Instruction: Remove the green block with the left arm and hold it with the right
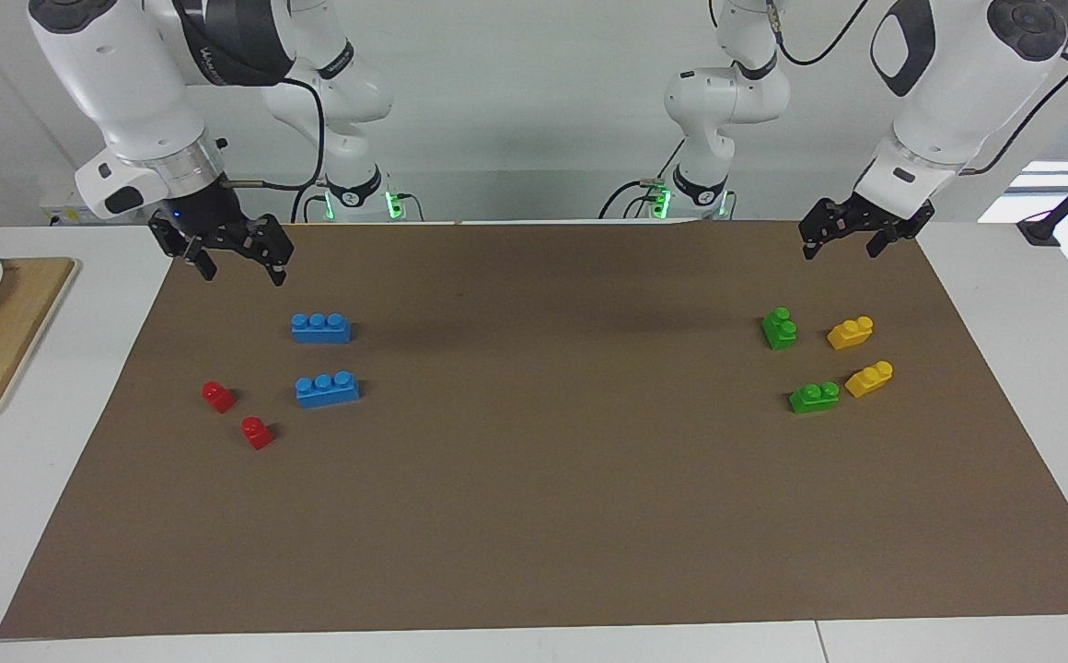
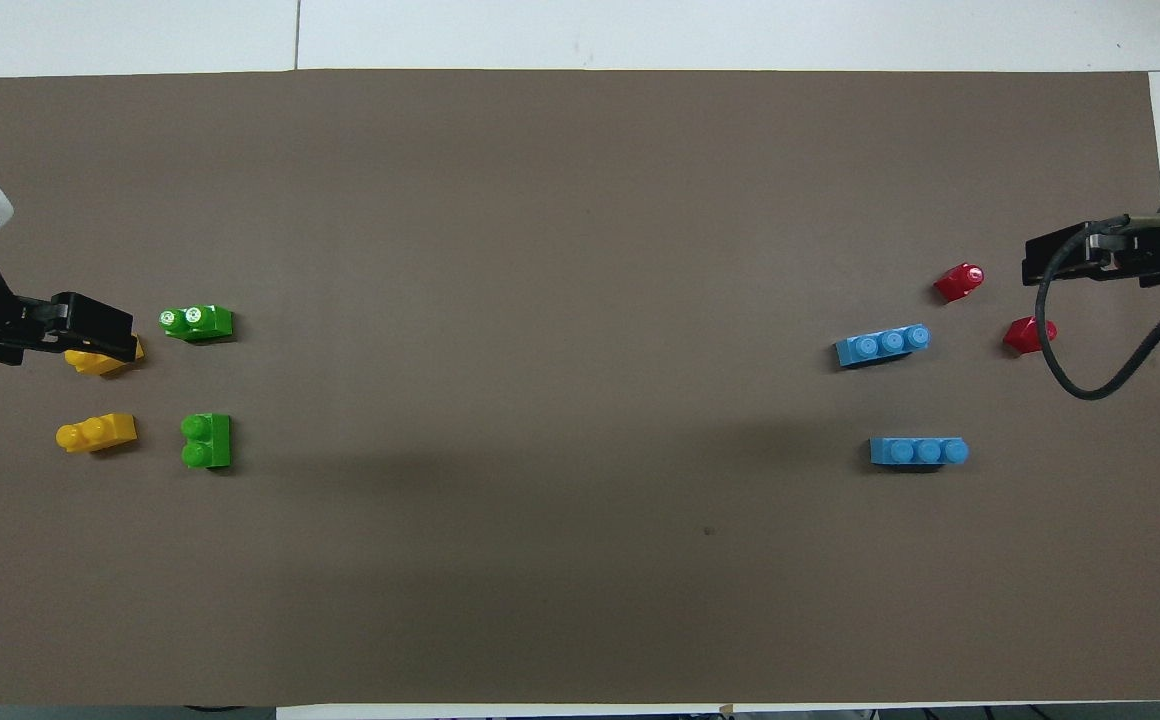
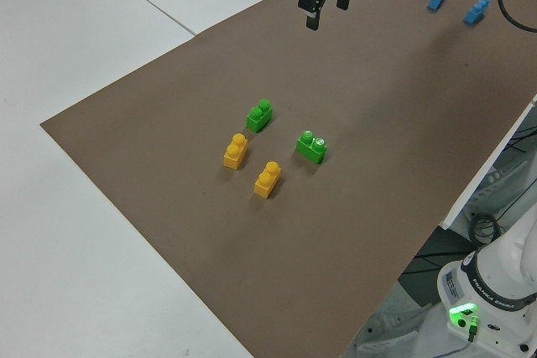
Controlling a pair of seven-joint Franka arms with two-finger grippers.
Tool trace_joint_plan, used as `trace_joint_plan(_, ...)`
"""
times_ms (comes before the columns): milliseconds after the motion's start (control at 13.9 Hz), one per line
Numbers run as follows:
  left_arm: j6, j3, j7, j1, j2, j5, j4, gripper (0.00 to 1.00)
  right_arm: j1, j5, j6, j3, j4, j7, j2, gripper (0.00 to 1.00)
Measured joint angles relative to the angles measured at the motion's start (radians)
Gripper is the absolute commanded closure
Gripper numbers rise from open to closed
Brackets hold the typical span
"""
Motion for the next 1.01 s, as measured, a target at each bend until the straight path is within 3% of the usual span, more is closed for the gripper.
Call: trace_joint_plan(1008,0.011,-0.002,0.0,-0.002,-0.025,0.0,0.001,0.0,-0.001,0.0,-0.066,-0.003,0.0,-0.011,-0.002,0.02)
